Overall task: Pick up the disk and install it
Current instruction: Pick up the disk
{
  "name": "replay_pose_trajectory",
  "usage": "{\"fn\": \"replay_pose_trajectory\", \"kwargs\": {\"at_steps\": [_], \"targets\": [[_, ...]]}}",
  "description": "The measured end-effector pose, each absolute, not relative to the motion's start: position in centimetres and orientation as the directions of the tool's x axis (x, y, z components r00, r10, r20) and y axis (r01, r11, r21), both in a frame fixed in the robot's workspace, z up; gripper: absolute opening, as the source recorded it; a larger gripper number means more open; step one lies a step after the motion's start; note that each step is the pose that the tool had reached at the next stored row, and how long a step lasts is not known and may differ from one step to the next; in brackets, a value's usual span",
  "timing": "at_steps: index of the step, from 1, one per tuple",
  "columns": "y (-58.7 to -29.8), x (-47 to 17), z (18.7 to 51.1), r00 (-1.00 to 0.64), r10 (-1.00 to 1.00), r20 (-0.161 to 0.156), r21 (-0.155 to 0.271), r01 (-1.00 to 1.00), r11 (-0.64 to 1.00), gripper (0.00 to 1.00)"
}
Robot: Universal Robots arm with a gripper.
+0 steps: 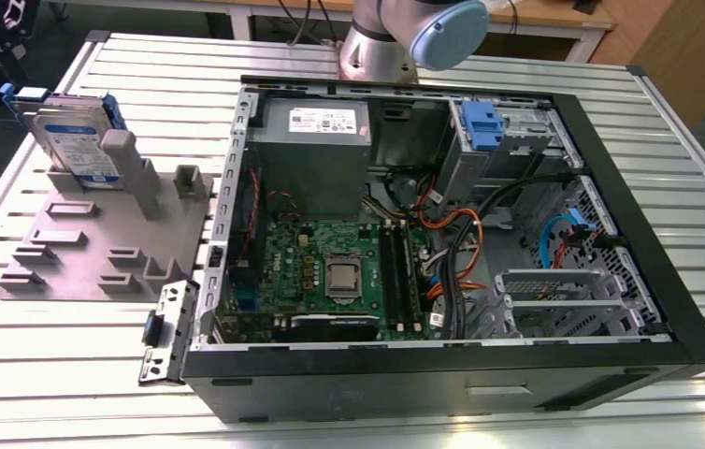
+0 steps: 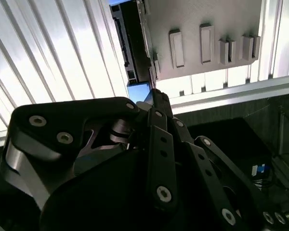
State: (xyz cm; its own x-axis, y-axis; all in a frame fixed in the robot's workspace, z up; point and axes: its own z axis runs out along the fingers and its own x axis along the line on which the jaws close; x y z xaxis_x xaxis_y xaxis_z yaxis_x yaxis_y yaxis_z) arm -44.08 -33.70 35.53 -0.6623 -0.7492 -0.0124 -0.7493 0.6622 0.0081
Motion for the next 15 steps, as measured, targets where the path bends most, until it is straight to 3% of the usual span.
{"fn": "replay_pose_trajectory", "kwargs": {"at_steps": [15], "targets": [[-33.7,-44.08,35.52,-0.605,-0.796,-0.012,0.008,-0.796,0.605,0.11]]}}
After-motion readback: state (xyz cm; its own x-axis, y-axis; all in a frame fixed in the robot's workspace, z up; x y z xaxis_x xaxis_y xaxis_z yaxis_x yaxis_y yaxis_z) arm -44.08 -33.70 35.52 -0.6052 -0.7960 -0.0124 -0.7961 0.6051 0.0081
